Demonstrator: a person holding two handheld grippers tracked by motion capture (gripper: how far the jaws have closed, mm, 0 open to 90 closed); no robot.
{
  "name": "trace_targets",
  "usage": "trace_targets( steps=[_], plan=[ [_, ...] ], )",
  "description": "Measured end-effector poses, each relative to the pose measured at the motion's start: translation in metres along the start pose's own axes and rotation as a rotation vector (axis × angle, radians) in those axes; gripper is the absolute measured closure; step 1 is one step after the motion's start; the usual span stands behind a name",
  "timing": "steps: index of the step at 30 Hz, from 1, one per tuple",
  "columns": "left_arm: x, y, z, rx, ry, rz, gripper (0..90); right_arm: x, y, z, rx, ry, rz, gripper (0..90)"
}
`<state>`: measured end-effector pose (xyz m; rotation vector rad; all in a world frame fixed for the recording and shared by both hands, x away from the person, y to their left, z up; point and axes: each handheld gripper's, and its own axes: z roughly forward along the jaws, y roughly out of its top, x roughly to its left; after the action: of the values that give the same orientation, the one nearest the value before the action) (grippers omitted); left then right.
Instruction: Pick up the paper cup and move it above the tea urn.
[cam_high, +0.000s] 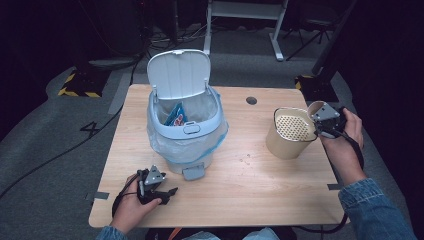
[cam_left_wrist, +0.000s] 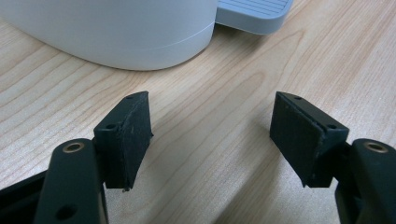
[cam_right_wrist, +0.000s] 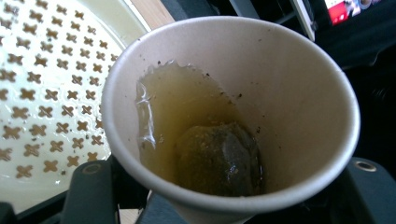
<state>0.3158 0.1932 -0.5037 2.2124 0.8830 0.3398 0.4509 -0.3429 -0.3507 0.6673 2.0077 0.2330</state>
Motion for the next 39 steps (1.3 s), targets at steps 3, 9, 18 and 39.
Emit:
trace_targets(
  steps=[3, 9, 18, 39],
  plan=[
    [0.000, 0.000, 0.000, 0.000, 0.000, 0.000, 29.8, 0.002, 0.003, 0.001, 0.013, -0.013, -0.079, 34.9],
    [0.000, 0.000, 0.000, 0.000, 0.000, 0.000, 29.8, 0.006, 0.008, 0.003, 0.046, -0.054, -0.238, 34.8],
    [0.000, 0.000, 0.000, 0.000, 0.000, 0.000, 29.8, 0.014, 0.017, 0.005, 0.107, -0.154, -0.558, 34.7],
    [0.000, 0.000, 0.000, 0.000, 0.000, 0.001, 29.8, 0.041, 0.032, 0.010, 0.264, -0.456, -1.290, 34.1]
  ],
)
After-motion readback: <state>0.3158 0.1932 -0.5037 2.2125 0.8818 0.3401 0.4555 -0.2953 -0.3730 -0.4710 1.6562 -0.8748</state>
